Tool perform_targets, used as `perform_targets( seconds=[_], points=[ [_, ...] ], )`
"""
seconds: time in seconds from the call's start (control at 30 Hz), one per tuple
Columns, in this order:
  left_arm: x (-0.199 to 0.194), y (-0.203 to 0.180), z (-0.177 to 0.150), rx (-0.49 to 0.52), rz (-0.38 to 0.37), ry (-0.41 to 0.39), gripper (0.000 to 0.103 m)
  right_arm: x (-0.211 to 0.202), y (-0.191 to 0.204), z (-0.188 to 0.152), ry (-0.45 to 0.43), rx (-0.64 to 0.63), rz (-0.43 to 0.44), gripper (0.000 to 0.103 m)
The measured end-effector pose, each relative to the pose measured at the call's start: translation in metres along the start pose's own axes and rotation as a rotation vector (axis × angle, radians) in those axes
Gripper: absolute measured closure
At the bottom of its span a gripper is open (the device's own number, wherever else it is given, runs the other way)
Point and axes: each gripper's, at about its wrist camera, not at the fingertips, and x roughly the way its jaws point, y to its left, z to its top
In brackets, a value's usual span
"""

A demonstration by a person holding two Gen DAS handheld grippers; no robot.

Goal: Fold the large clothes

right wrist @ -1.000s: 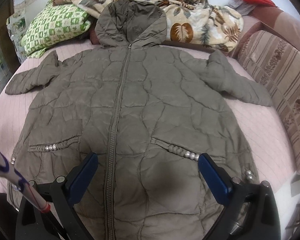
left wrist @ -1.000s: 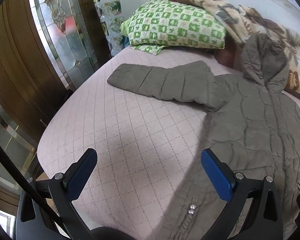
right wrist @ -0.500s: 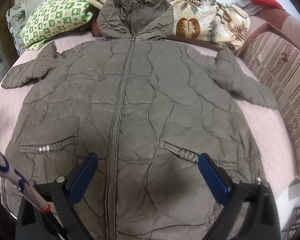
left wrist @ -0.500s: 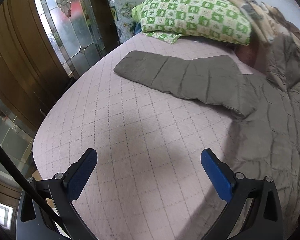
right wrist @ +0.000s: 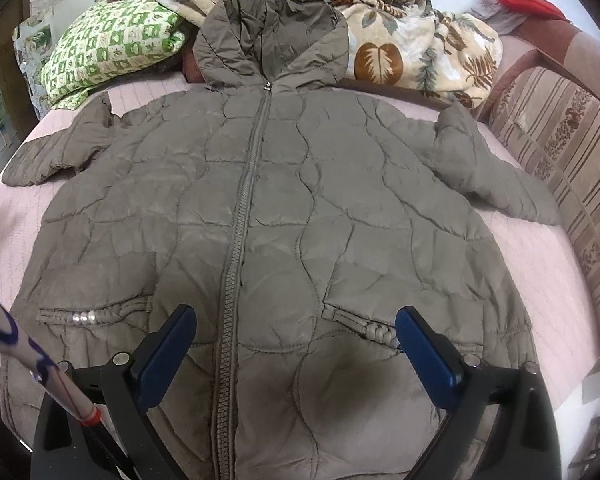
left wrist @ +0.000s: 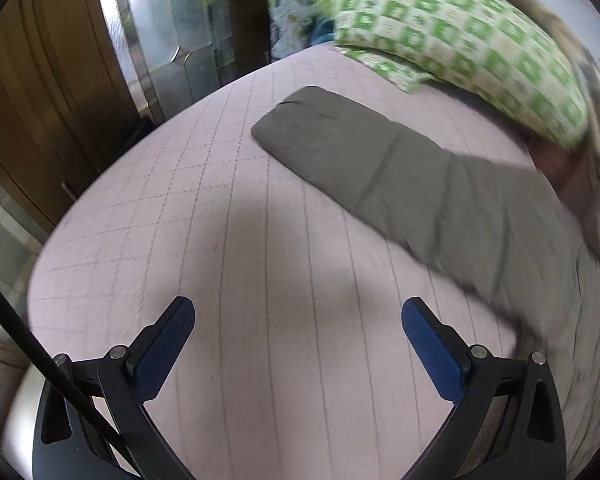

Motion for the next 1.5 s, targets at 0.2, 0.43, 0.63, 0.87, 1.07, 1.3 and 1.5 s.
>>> perform_targets(
  seconds=[0.2,0.43,0.63,0.87,1.07,1.3,1.5],
  points=[
    [0.06,0.026,0.038,-0.222,-0.11,0.103,0.0,0.015,-0.01,-0.004,0.04,0.026,-0.005,0.002],
    [0.102,0.029,0.071,-0.337,-0.211,0.106,0.0,0.026,-0.016,-0.001,0.055,0.033,-0.036,0.002],
    [0.124,0.013,0.092,-0.343,-0.225,0.087,0.0,0.035,-0.02,-0.001,0.072,0.04,-0.057,0.002],
    [0.141,-0.016,0.1,-0.251,-0.045,0.059,0.001,0.04,-0.017,-0.001,0.066,0.019,-0.086,0.002],
    [0.116,-0.039,0.103,-0.158,0.033,0.074,0.079,0.038,-0.016,0.001,0.053,0.003,-0.096,0.002],
    [0.013,-0.088,0.097,-0.043,-0.167,-0.025,0.088,0.021,-0.028,-0.001,0.017,0.051,-0.086,0.002],
    [-0.083,-0.179,0.046,0.142,-0.381,-0.066,0.088,-0.008,-0.047,-0.008,-0.036,0.095,-0.081,0.002]
  ],
)
